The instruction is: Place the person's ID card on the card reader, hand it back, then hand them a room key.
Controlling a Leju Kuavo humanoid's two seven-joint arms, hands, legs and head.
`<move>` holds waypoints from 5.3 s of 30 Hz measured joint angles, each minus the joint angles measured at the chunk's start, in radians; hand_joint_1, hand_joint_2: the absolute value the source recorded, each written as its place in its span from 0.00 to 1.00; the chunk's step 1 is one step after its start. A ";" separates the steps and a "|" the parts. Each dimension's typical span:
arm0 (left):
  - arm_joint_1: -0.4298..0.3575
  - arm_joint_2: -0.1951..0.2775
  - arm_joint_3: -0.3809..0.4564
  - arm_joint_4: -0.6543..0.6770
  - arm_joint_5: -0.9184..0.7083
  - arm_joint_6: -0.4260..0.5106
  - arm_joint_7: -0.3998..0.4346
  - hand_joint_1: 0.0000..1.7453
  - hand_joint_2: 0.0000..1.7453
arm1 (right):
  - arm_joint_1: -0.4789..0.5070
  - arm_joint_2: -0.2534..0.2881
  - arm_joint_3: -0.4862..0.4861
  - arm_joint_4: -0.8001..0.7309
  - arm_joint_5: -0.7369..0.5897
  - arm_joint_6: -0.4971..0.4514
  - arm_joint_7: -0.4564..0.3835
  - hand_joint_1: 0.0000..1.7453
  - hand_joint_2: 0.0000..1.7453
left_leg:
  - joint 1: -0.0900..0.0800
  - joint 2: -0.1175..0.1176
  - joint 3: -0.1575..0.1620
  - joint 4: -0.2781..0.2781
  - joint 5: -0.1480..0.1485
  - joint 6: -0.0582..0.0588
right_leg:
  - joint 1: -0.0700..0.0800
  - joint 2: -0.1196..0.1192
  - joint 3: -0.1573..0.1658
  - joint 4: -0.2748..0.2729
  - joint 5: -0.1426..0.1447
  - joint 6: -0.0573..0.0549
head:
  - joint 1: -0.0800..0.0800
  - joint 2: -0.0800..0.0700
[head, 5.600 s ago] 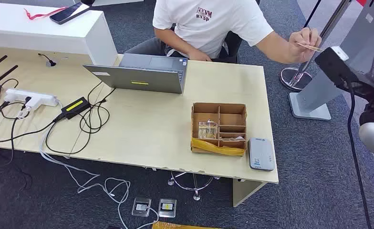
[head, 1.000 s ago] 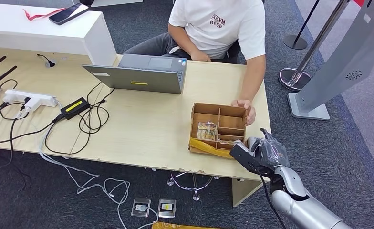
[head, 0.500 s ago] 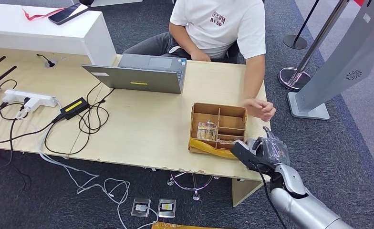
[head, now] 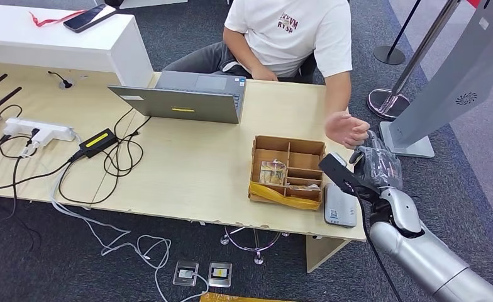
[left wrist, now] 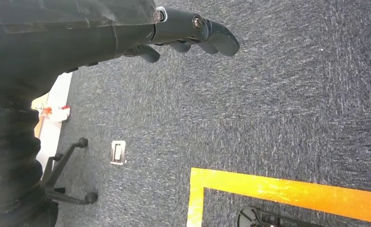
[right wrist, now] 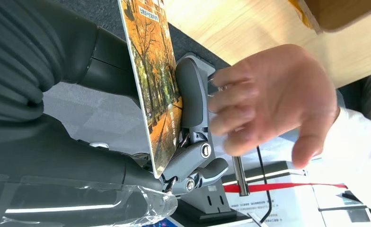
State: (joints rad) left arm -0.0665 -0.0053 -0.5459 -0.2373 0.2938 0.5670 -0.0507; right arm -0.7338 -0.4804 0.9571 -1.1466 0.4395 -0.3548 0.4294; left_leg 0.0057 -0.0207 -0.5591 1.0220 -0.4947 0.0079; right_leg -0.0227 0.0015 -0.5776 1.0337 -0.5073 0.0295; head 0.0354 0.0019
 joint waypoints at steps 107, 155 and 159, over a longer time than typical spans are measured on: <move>-0.017 0.014 -0.283 -0.019 0.246 0.042 -0.007 0.00 1.00 | 0.326 0.042 -0.198 -0.510 0.116 0.317 -0.138 0.00 1.00 | 0.002 0.002 -0.001 0.000 -0.002 -0.002 | 0.002 0.001 -0.001 -0.001 0.000 -0.001 | 0.000 0.000; -0.020 0.015 -0.378 -0.020 0.332 0.061 0.009 0.00 1.00 | 0.197 0.184 -0.041 -0.079 0.392 0.126 -0.016 0.00 1.00 | 0.002 0.002 -0.001 0.000 -0.001 -0.002 | 0.002 0.001 -0.001 -0.001 0.000 -0.001 | 0.000 0.000; -0.020 0.016 -0.388 -0.025 0.336 0.061 0.009 0.00 1.00 | 0.197 0.184 -0.042 -0.065 0.394 0.119 -0.011 0.00 1.00 | 0.002 0.002 -0.001 0.000 -0.001 -0.002 | 0.002 0.001 -0.001 -0.001 0.000 -0.001 | 0.000 0.000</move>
State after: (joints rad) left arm -0.0865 0.0108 -0.9341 -0.2620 0.6298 0.6283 -0.0414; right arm -0.5370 -0.2960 0.9155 -1.2112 0.8332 -0.2357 0.4186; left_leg 0.0081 -0.0188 -0.5601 1.0218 -0.4962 0.0057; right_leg -0.0204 0.0024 -0.5787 1.0329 -0.5073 0.0287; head 0.0355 0.0019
